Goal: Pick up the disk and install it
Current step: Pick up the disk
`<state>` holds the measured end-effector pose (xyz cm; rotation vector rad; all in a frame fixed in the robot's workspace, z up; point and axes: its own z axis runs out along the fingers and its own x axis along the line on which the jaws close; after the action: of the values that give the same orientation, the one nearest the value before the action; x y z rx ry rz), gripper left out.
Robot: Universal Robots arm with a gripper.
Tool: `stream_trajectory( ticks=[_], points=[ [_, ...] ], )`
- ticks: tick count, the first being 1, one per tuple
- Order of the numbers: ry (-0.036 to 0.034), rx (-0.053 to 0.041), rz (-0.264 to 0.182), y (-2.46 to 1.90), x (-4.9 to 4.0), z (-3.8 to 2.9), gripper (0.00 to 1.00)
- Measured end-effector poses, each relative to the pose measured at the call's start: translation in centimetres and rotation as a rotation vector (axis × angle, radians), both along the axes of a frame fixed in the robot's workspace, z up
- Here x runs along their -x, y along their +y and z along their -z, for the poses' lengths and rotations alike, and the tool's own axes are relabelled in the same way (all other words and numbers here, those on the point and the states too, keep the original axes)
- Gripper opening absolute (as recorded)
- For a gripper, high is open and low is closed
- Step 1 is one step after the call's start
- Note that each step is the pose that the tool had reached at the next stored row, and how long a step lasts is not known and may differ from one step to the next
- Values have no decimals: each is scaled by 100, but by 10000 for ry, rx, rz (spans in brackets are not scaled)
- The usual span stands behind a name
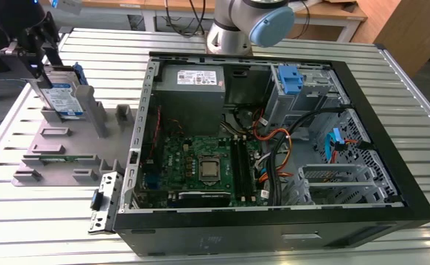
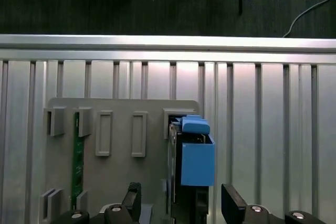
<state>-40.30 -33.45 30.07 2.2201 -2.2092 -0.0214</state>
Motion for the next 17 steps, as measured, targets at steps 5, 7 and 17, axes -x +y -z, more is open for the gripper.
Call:
stream_trajectory(
  ticks=[5, 7, 17],
  points=[
    [-1, 19, -143, 0, 0, 6, 70],
    [-2, 19, -143, 0, 0, 6, 70],
    [-1, 19, -143, 0, 0, 7, 69]
  ],
)
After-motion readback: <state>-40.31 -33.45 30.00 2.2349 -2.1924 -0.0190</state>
